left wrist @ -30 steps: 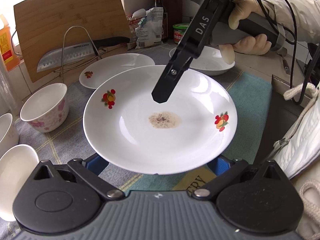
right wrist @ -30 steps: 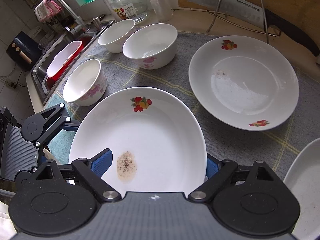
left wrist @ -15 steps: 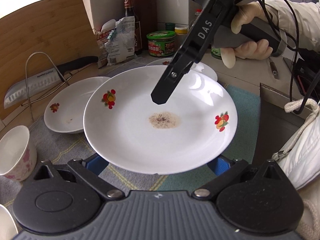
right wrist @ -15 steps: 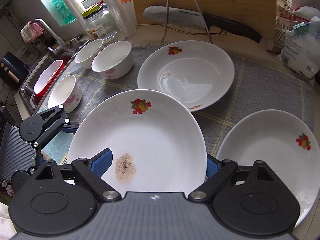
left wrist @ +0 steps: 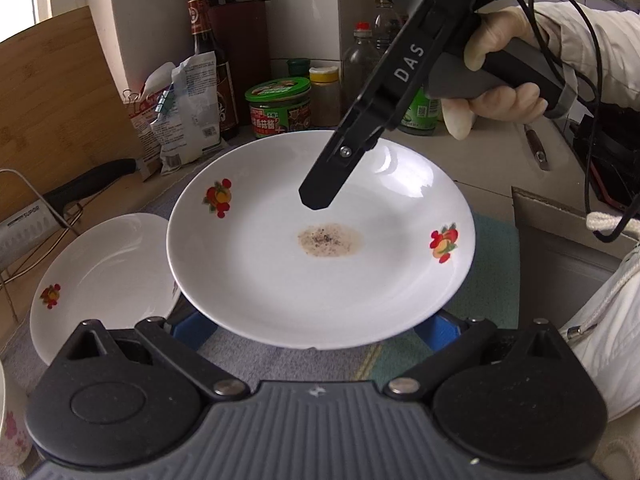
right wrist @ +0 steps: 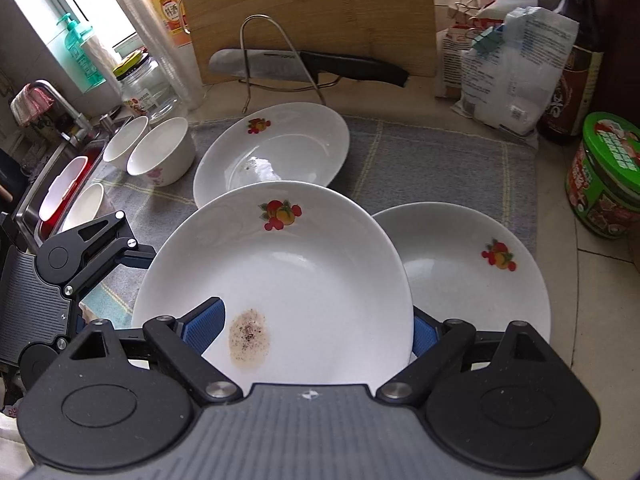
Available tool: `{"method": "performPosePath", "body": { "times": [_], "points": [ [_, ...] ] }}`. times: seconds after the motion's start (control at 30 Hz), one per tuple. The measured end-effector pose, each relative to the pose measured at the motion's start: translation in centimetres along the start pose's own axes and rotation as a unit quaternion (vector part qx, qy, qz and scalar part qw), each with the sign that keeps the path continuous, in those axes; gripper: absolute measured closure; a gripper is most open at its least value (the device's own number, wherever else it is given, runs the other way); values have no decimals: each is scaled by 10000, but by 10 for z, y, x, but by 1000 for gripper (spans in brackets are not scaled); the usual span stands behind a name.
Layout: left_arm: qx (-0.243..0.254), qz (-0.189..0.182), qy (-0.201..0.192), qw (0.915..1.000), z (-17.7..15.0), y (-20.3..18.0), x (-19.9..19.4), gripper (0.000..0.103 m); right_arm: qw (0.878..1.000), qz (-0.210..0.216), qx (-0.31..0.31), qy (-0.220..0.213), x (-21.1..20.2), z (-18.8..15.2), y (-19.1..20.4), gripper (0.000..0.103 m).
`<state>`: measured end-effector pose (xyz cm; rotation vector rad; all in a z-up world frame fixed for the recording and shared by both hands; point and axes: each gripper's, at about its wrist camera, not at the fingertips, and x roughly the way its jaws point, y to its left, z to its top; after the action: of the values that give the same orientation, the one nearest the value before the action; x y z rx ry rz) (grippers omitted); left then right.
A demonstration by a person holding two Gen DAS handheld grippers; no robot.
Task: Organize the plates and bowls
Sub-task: 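Carry the stained plate over the plate by the jars and lower it on top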
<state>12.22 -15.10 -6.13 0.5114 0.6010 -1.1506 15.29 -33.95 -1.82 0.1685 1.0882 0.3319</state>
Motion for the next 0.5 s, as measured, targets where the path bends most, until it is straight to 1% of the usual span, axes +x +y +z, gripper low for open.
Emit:
{"method": "performPosePath", "body": {
  "times": [0.33, 0.5],
  "points": [
    [131, -229, 87, 9996, 18, -4, 35, 1, 9994, -167, 297, -23, -3, -8, -40, 8],
    [110, -386, 140, 9991, 23, -3, 50, 1, 9987, -199, 460, -21, -3, -11, -56, 8]
  ]
}}
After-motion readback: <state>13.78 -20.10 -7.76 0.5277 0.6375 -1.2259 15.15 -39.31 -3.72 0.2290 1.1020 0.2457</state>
